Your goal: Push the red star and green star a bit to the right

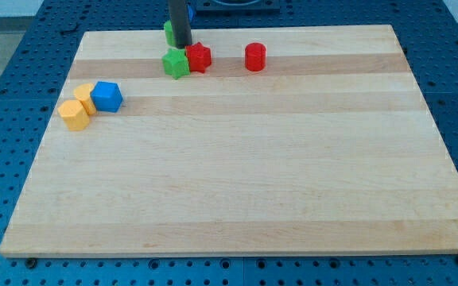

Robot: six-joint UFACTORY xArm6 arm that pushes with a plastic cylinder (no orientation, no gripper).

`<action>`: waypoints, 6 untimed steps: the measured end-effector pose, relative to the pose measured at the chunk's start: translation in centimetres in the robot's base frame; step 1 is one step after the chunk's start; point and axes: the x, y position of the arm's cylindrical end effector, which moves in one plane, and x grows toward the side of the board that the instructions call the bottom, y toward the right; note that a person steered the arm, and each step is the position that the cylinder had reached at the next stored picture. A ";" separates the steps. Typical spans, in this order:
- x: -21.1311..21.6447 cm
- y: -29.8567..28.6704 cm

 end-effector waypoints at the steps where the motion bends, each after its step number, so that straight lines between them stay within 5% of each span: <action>1: 0.3 -3.8; 3: 6.1 -6.2; 6: 6.9 5.6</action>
